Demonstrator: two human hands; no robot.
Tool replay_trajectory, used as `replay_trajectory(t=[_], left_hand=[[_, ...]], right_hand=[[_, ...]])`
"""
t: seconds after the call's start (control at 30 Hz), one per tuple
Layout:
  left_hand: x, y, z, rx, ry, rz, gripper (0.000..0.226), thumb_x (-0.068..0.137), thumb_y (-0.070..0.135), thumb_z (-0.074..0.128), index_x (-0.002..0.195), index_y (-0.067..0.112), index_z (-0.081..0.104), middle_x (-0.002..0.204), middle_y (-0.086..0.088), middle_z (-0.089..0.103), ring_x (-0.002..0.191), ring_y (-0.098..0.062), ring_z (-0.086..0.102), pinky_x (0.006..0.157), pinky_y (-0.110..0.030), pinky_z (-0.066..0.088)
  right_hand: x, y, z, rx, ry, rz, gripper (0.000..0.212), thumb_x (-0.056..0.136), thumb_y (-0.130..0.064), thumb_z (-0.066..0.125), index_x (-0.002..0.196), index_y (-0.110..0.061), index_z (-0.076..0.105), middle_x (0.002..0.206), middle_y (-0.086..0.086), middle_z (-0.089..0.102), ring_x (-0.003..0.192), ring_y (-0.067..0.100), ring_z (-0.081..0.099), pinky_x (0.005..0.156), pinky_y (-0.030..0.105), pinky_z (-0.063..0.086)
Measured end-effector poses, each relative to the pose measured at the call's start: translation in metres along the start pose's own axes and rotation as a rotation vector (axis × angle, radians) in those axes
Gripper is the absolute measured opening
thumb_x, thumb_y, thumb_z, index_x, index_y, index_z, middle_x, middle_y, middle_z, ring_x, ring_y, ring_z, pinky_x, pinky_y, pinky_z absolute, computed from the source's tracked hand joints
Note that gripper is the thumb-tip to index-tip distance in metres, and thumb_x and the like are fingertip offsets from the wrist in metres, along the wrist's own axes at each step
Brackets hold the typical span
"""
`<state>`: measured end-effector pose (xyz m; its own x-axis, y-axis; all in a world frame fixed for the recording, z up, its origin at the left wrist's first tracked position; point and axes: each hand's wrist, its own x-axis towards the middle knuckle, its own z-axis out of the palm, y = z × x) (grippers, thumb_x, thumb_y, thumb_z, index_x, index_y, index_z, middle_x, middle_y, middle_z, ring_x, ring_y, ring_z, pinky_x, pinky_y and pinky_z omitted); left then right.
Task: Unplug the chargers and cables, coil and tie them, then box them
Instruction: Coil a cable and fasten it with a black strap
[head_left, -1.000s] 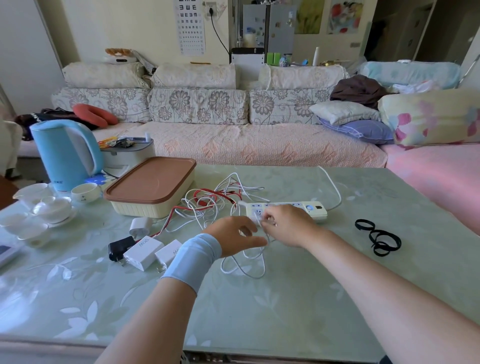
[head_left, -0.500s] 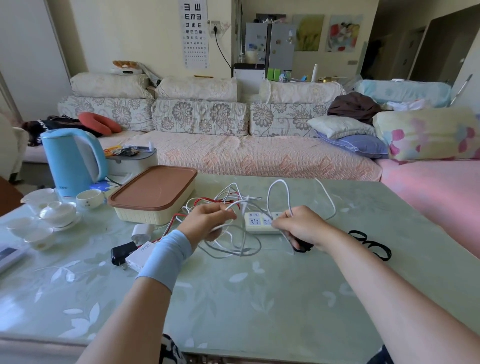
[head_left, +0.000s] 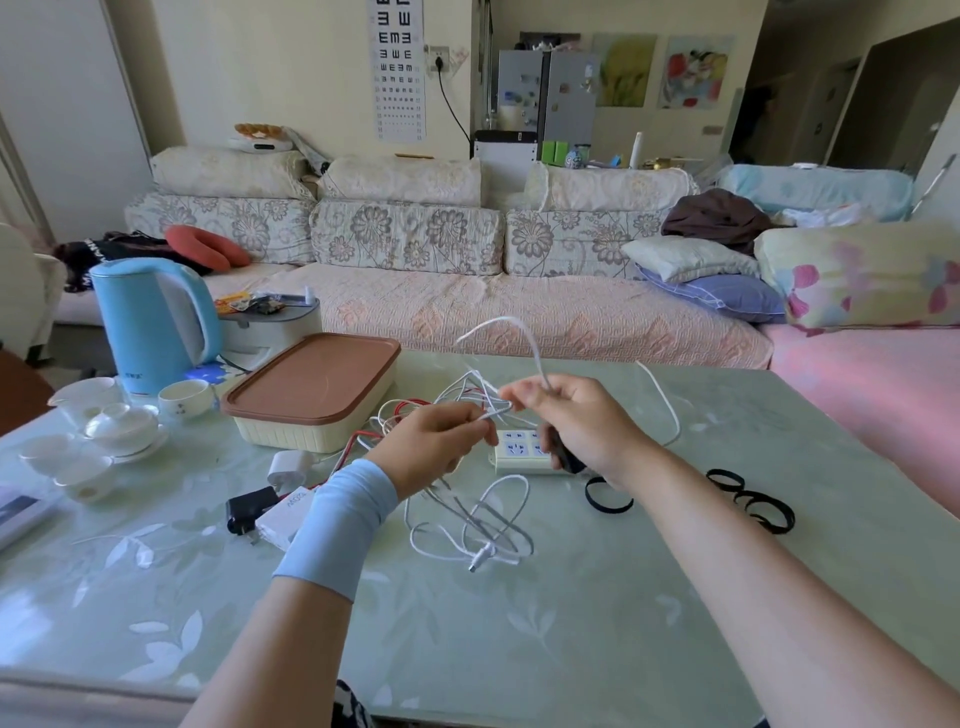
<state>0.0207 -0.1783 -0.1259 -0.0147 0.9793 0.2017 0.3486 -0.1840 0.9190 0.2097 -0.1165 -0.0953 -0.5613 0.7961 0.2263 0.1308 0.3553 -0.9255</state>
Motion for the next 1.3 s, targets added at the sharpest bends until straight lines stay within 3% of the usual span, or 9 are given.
replay_trajectory(t=[0.13, 0.27, 0.6, 0.73, 0.83, 0.93, 1.1, 1.2, 1.3], left_hand=[[-0.007, 0.003, -0.012, -0.584, 0.097, 0.015, 0.020, 0.084, 0.022, 0.050, 0.067, 0.012, 0.045, 0.058, 0.002, 0.026, 0.048, -0.011, 0.024, 0.042, -0.019, 0.022], [-0.005, 0.003, -0.025, -1.008, 0.166, 0.052, 0.021, 0.092, 0.018, 0.040, 0.072, 0.015, 0.046, 0.059, 0.003, 0.024, 0.051, -0.012, 0.014, 0.047, -0.023, 0.017], [0.009, 0.031, 0.031, -1.175, 0.147, 0.028, 0.008, 0.089, 0.020, 0.048, 0.083, 0.018, 0.053, 0.073, 0.001, 0.045, 0.067, -0.016, 0.045, 0.074, -0.031, 0.038], [0.009, 0.034, 0.023, -1.324, 0.139, 0.066, 0.008, 0.088, 0.018, 0.048, 0.087, 0.018, 0.056, 0.073, 0.003, 0.052, 0.066, -0.011, 0.055, 0.069, -0.019, 0.049], [0.006, 0.036, 0.017, -1.371, 0.103, 0.080, 0.012, 0.091, 0.020, 0.045, 0.090, 0.018, 0.057, 0.074, 0.004, 0.055, 0.067, -0.009, 0.061, 0.068, -0.020, 0.055], [0.005, 0.036, 0.008, -1.384, 0.149, 0.105, 0.014, 0.093, 0.017, 0.042, 0.092, 0.016, 0.056, 0.075, 0.002, 0.059, 0.069, -0.009, 0.064, 0.068, -0.022, 0.057], [0.003, 0.025, -0.012, -1.242, 0.356, 0.066, 0.027, 0.103, 0.016, 0.032, 0.086, 0.020, 0.052, 0.072, 0.005, 0.056, 0.056, -0.009, 0.059, 0.051, -0.018, 0.051], [-0.001, 0.017, -0.028, -0.981, 0.524, -0.008, 0.029, 0.104, 0.018, 0.031, 0.083, 0.026, 0.051, 0.068, 0.007, 0.049, 0.040, -0.006, 0.035, 0.036, -0.012, 0.024], [-0.003, 0.006, -0.041, -0.511, 0.750, -0.067, 0.031, 0.102, 0.015, 0.037, 0.080, 0.022, 0.057, 0.061, 0.002, 0.049, 0.036, -0.007, 0.032, 0.037, -0.013, 0.024]], right_hand=[[-0.005, 0.000, -0.006, -0.234, -0.078, 0.044, 0.014, 0.083, -0.025, 0.079, 0.085, -0.017, 0.068, 0.039, -0.020, 0.047, 0.035, 0.002, 0.039, 0.041, 0.019, 0.034], [-0.004, 0.004, -0.008, -0.108, 0.063, 0.043, 0.025, 0.093, -0.029, 0.067, 0.074, -0.012, 0.067, 0.059, -0.007, 0.065, 0.039, 0.011, 0.042, 0.043, 0.027, 0.038], [-0.004, 0.002, 0.026, -0.019, -0.144, 0.083, 0.028, 0.072, -0.016, 0.085, 0.080, -0.031, 0.063, 0.070, 0.005, 0.050, 0.045, 0.014, 0.042, 0.038, 0.023, 0.033], [-0.006, 0.009, 0.016, -0.028, -0.283, 0.218, 0.028, 0.080, -0.026, 0.079, 0.096, -0.017, 0.058, 0.061, 0.011, 0.049, 0.040, 0.017, 0.041, 0.042, 0.023, 0.032], [-0.007, 0.004, 0.011, 0.295, -0.491, 0.264, 0.021, 0.087, -0.039, 0.065, 0.090, -0.018, 0.066, 0.065, 0.010, 0.053, 0.039, 0.014, 0.039, 0.039, 0.023, 0.032], [-0.004, 0.001, 0.007, 0.582, -0.684, 0.382, 0.038, 0.090, -0.045, 0.044, 0.104, -0.018, 0.066, 0.098, 0.018, 0.068, 0.040, 0.013, 0.040, 0.038, 0.020, 0.033], [0.000, 0.001, 0.000, 0.593, -0.656, 0.454, 0.057, 0.087, -0.046, 0.035, 0.110, -0.006, 0.068, 0.065, 0.005, 0.053, 0.040, 0.015, 0.036, 0.038, 0.019, 0.031], [0.001, 0.004, -0.009, 0.595, -0.550, 0.486, 0.050, 0.087, -0.044, 0.037, 0.093, -0.007, 0.070, 0.055, 0.001, 0.044, 0.038, 0.014, 0.032, 0.038, 0.017, 0.026], [-0.001, 0.006, -0.020, 0.594, -0.489, 0.430, 0.027, 0.084, -0.036, 0.054, 0.080, -0.013, 0.067, 0.051, -0.002, 0.040, 0.037, 0.012, 0.032, 0.035, 0.018, 0.027]])
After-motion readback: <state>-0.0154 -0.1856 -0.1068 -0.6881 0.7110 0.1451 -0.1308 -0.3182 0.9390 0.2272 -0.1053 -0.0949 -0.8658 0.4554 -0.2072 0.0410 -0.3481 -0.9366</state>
